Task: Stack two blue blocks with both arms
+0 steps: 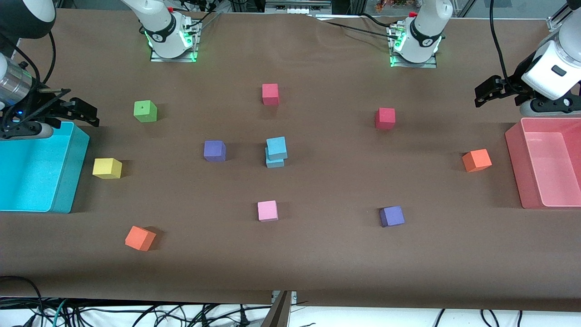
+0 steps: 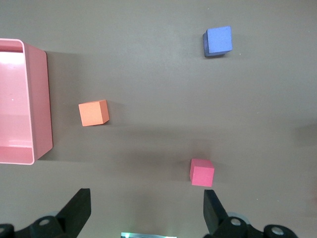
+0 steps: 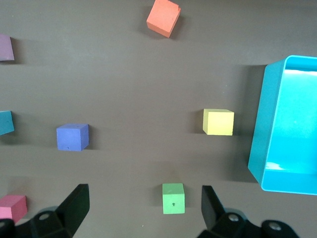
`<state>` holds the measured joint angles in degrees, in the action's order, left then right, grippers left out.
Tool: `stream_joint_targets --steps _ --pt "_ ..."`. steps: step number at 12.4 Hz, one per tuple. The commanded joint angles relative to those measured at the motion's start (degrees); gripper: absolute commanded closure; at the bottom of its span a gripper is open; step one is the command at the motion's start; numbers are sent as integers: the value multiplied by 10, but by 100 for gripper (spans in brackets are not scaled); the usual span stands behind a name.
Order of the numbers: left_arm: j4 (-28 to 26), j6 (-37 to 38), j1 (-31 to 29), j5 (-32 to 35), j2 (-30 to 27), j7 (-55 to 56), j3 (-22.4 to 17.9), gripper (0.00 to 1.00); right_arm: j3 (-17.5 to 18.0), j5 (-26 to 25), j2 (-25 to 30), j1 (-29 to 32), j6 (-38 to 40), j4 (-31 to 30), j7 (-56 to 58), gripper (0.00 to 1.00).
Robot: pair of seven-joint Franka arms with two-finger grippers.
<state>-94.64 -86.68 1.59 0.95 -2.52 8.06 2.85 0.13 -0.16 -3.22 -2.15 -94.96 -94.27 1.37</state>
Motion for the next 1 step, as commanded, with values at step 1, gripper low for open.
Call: stream_joint_targets --steps 1 --pt "9 14 -1 11 1 -13 1 0 -10 6 13 -14 6 -11 -15 0"
